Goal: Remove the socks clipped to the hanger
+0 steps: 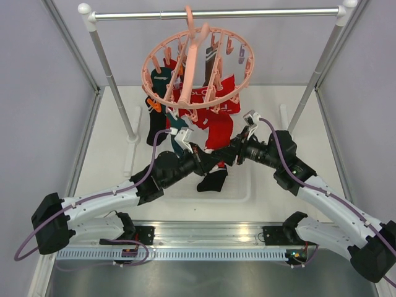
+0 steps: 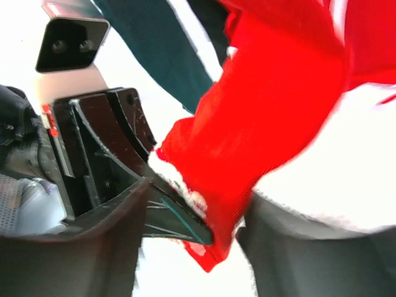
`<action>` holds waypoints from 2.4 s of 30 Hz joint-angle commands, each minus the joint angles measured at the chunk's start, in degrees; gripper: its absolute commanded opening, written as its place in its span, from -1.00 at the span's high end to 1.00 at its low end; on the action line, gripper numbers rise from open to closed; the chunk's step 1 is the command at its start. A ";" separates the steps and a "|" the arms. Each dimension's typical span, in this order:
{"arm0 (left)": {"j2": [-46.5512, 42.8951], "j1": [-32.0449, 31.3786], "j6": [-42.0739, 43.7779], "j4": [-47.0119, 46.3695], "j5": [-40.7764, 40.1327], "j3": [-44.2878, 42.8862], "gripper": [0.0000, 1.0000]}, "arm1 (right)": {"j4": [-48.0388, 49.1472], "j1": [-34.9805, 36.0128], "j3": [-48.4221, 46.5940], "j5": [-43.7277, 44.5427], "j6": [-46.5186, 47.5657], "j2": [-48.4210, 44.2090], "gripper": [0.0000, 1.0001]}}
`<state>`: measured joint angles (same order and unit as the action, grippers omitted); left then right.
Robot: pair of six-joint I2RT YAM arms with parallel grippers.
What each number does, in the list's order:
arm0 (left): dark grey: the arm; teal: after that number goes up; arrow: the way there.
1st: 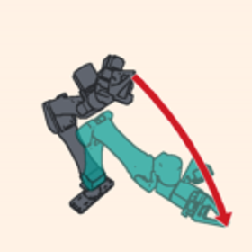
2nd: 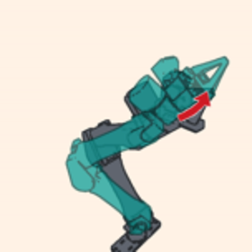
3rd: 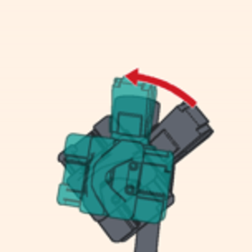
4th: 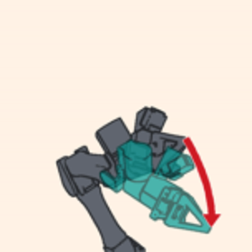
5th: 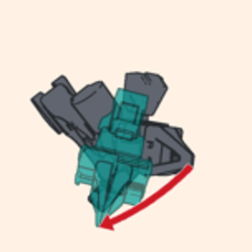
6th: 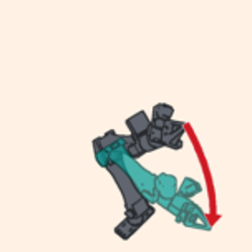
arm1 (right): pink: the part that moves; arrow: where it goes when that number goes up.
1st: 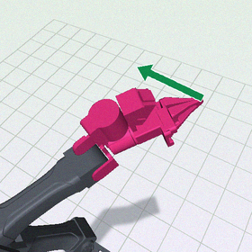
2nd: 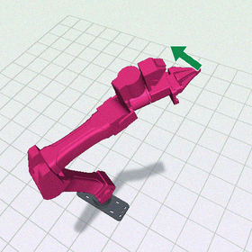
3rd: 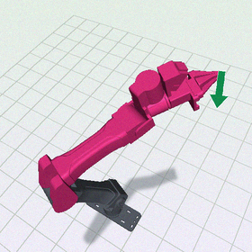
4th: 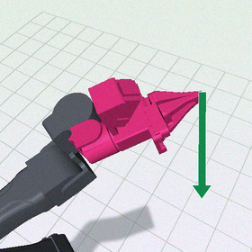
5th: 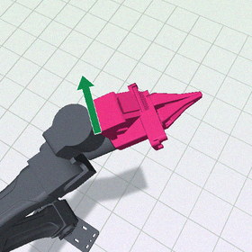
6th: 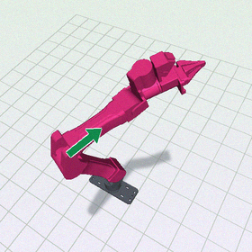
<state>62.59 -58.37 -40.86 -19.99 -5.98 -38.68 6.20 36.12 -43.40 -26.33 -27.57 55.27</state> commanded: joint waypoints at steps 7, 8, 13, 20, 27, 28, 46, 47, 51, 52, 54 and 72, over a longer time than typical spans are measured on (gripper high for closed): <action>4.82 -0.17 1.31 4.43 -2.11 -6.67 0.95 | -1.98 0.09 -2.39 15.51 8.84 -7.54 -0.60; 5.52 -0.17 1.22 4.43 -2.11 -6.85 0.95 | -1.54 0.09 -2.48 17.26 9.46 -8.15 -0.60; 7.55 -0.17 0.79 4.43 -1.41 -7.55 0.95 | 1.36 0.09 -3.27 20.26 13.94 -9.12 -0.58; 10.27 -0.17 0.34 4.34 -0.70 -8.43 0.95 | 6.90 0.27 -6.52 18.50 18.69 -6.06 -0.58; 11.50 -0.17 0.26 4.08 -0.18 -8.78 0.95 | 7.78 2.19 -12.05 19.91 22.38 -0.87 -0.58; 11.59 -0.17 0.26 4.08 0.00 -8.79 0.95 | 7.60 2.64 -13.28 20.35 23.08 -0.16 -0.58; 11.77 -0.25 0.08 3.99 0.97 -8.17 0.95 | 8.56 6.86 -20.59 30.02 28.28 7.40 -0.47; 11.77 -0.25 -0.01 3.99 0.97 -8.00 0.95 | 8.74 6.86 -20.59 30.28 28.10 7.49 -0.43; 11.68 -0.25 0.08 4.08 1.14 -7.82 0.95 | 9.71 6.86 -20.24 31.25 27.75 7.31 -0.10; 11.68 -0.25 -0.01 4.08 1.23 -7.73 0.95 | 10.23 6.86 -19.89 31.42 27.66 7.14 0.08; 11.42 -0.25 -0.09 4.08 1.23 -7.38 0.95 | 10.41 6.86 -19.80 31.77 27.57 6.96 0.41; 11.24 0.36 2.54 7.24 -5.00 -5.54 0.95 | 8.84 6.86 -19.88 34.32 27.57 7.31 0.79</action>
<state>73.69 -58.30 -40.75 -12.93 -7.88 -44.84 14.13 42.81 -61.69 6.57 -0.16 62.70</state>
